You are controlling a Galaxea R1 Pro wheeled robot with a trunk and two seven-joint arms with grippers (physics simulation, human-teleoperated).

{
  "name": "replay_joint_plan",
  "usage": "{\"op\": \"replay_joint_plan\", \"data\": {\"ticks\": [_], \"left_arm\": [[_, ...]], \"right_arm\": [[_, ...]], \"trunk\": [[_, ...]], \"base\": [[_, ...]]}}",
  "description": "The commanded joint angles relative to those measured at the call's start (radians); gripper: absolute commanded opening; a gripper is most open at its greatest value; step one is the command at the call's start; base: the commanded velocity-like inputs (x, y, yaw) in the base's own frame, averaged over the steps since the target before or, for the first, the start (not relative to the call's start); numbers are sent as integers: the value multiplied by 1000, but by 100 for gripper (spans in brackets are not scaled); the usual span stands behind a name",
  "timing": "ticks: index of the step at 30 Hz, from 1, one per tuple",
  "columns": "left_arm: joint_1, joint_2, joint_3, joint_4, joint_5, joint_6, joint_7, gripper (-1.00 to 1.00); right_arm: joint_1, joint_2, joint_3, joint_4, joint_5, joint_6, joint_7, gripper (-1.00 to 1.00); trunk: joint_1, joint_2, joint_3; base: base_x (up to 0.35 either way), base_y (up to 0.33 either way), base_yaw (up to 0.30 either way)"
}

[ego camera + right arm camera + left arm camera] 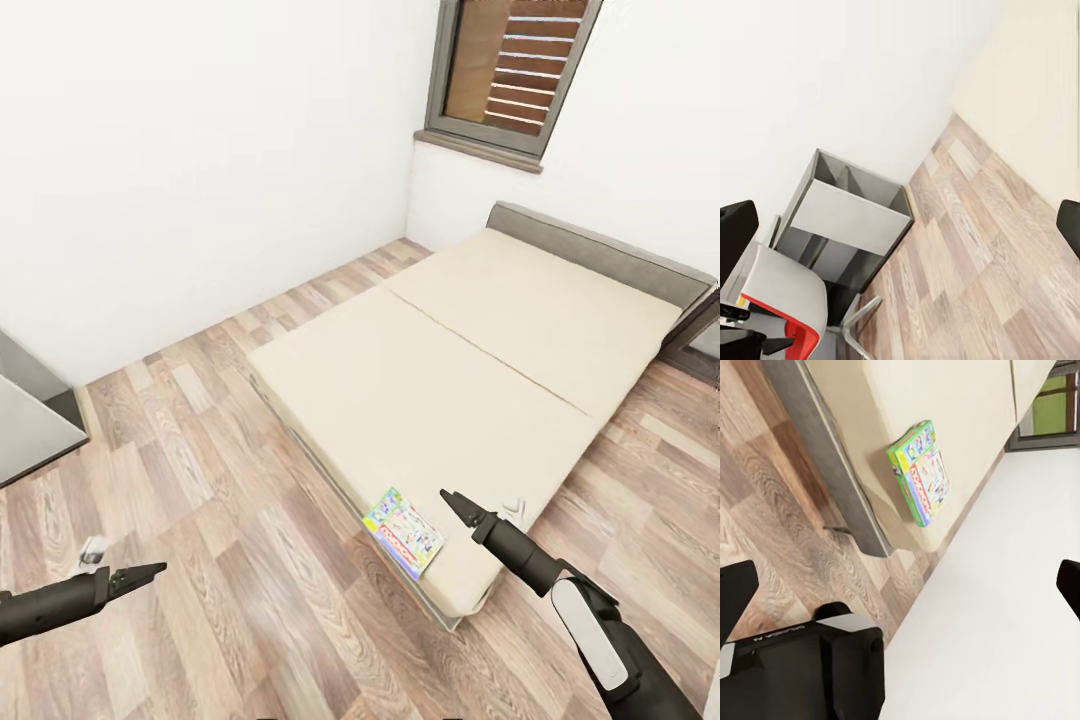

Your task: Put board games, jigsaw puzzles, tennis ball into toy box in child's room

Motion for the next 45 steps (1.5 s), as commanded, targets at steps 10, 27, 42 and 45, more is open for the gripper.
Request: {"op": "replay_joint_plan", "data": {"ticks": [10, 27, 42, 45], "left_arm": [[0, 1, 1, 0, -3, 11, -6, 100], [0, 4, 2, 0, -5, 11, -63, 100], [0, 8, 2, 0, -4, 11, -73, 100], [0, 10, 2, -4, -5, 11, -109, 100]], "right_arm": [[-1, -1, 0, 29, -13, 7, 2, 100], [-1, -8, -63, 37, -37, 10, 73, 100], [-1, -9, -82, 40, -38, 12, 86, 100], [-1, -8, -82, 40, -38, 13, 86, 100]], "trunk": [[1, -2, 15], [1, -2, 41], [1, -2, 65], [1, -2, 69]], "base": [[18, 129, -154], [0, 22, -165], [0, 43, -166], [0, 23, -166]]}}
